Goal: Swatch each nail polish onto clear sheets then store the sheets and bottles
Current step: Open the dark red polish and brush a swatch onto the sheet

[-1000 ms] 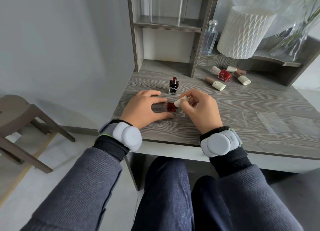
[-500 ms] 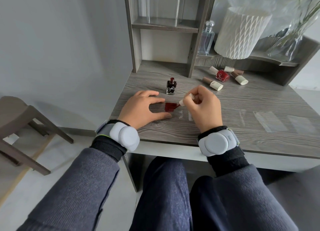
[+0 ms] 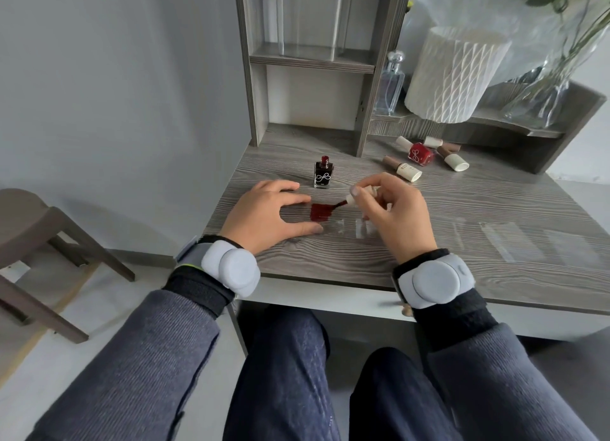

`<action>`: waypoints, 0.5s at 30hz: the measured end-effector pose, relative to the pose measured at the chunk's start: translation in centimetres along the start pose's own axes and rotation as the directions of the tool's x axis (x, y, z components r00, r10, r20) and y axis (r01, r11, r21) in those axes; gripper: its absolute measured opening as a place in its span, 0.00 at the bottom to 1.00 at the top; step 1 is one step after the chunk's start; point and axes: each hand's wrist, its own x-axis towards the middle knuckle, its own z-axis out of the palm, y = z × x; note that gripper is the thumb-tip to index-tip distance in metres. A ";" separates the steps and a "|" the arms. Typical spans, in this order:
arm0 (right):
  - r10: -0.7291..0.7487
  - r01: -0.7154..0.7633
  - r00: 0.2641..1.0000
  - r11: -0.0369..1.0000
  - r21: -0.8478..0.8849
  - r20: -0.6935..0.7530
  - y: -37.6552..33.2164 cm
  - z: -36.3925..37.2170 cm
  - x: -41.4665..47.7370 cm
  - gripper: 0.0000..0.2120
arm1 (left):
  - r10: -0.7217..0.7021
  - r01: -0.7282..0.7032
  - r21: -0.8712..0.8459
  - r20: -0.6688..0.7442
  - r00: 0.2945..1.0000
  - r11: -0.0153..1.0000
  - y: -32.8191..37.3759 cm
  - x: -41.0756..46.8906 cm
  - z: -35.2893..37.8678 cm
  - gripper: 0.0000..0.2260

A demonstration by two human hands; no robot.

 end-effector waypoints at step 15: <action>-0.039 0.055 0.994 0.985 -0.162 0.099 0.7 0.8 0.2 0.03 | 0.008 -0.008 0.004 -0.017 1.000 1.000 -0.2 0.1 0.1 0.33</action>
